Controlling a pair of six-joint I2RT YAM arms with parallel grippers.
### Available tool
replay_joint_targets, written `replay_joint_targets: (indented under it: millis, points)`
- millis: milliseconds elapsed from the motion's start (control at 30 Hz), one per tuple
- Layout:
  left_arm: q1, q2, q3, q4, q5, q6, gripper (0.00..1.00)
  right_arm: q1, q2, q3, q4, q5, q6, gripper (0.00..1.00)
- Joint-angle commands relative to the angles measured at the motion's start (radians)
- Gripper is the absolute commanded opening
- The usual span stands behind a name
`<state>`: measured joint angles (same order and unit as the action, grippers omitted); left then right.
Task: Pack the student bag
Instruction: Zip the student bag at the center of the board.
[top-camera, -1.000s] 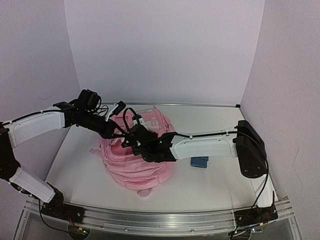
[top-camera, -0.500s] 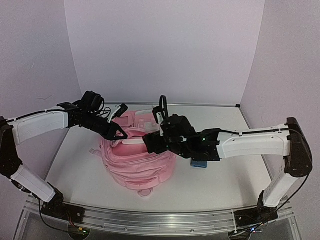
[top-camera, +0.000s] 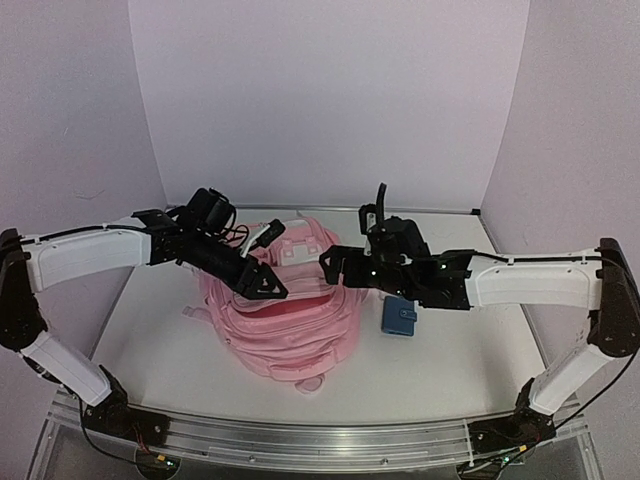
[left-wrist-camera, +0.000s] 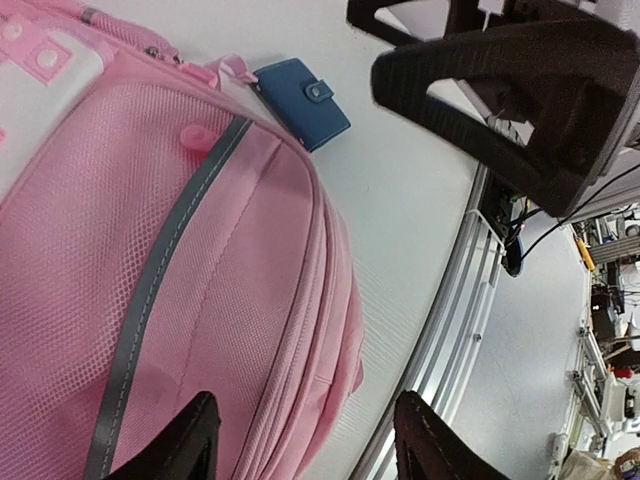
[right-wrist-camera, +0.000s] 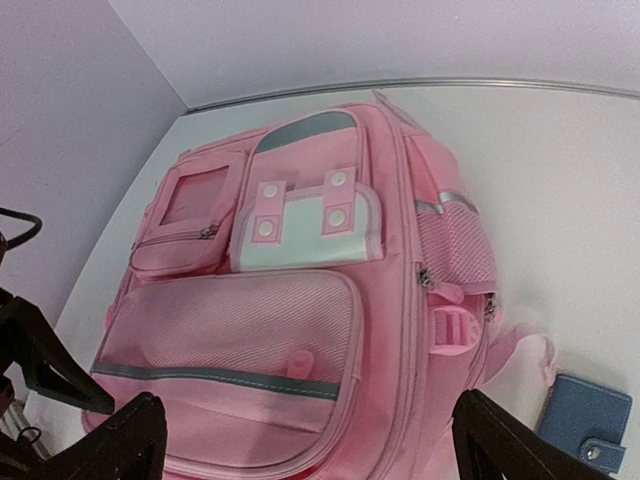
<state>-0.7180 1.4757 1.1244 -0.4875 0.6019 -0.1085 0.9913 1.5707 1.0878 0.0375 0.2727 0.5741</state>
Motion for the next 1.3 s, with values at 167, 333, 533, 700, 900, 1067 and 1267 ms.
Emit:
replay_joint_targets:
  millis: [167,333,533,700,900,1067,1267]
  points:
    - [0.068,-0.293,-0.139,0.162,-0.262,-0.266,0.74,-0.022,0.113,0.030,0.031,-0.188,0.148,0.89]
    - [0.144,-0.346,-0.248,0.192,-0.282,-0.345,0.74,-0.026,0.168,0.042,0.033,-0.197,0.157,0.72]
    - [0.186,-0.385,-0.392,0.244,-0.315,-0.367,0.68,-0.027,0.203,0.058,0.042,-0.191,0.172,0.43]
    - [0.185,-0.433,-0.492,0.348,-0.241,-0.322,0.56,-0.042,0.211,0.060,0.052,-0.163,0.191,0.09]
    - [0.186,-0.438,-0.534,0.341,-0.248,-0.276,0.51,-0.094,0.226,0.070,0.067,-0.145,0.174,0.00]
    - [0.186,-0.391,-0.529,0.361,-0.187,-0.221,0.54,-0.146,0.266,0.100,0.074,-0.155,0.119,0.00]
    - [0.185,-0.323,-0.489,0.407,-0.147,-0.131,0.43,-0.207,0.295,0.131,0.104,-0.229,0.041,0.00]
